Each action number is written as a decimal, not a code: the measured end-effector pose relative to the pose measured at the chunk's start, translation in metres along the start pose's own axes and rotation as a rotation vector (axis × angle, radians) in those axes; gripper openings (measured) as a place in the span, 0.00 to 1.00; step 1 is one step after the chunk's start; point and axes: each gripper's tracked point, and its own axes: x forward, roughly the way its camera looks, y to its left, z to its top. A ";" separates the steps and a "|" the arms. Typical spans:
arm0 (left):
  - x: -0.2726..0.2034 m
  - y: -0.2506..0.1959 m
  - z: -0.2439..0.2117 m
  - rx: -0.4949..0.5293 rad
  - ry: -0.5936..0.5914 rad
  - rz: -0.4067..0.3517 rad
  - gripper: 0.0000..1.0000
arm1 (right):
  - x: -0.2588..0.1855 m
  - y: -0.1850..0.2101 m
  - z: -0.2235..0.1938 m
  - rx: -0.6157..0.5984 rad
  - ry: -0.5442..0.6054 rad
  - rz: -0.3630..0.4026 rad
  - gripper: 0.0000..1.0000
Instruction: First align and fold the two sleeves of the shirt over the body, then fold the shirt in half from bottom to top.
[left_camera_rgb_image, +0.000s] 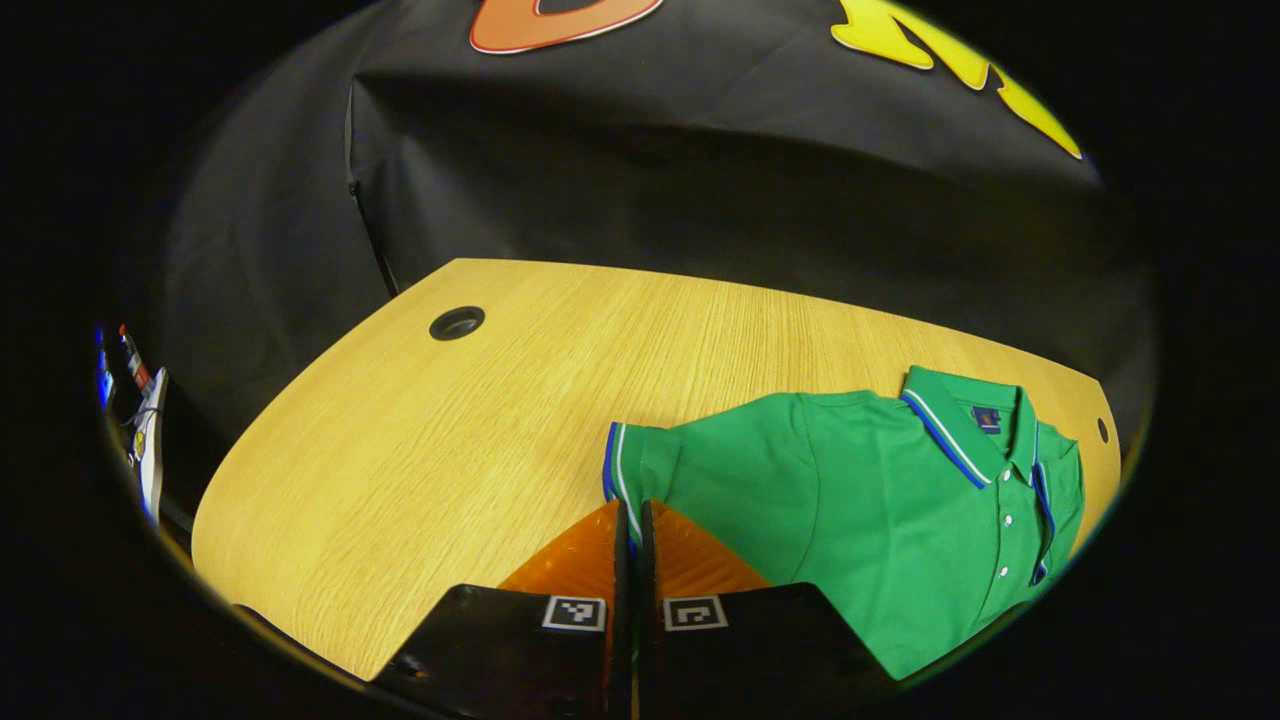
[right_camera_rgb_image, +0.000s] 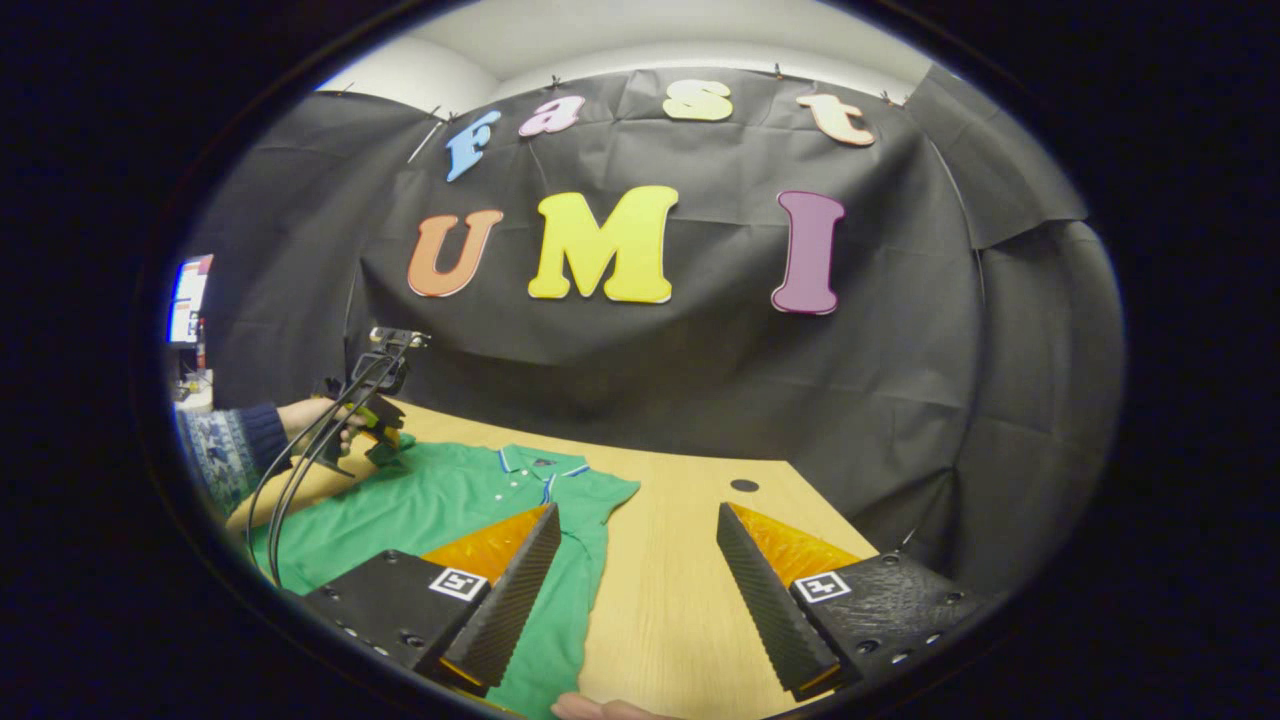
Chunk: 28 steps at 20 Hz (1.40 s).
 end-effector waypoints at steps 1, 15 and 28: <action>-0.005 0.000 0.010 0.004 -0.024 0.003 0.08 | 0.000 0.000 0.000 0.005 0.000 0.001 0.95; -0.040 -0.098 0.020 0.195 -0.075 -0.068 0.09 | -0.001 0.002 -0.004 -0.015 0.020 -0.006 0.96; -0.115 -0.114 0.025 0.217 -0.216 -0.075 1.00 | -0.005 0.008 -0.003 -0.007 0.024 0.000 0.96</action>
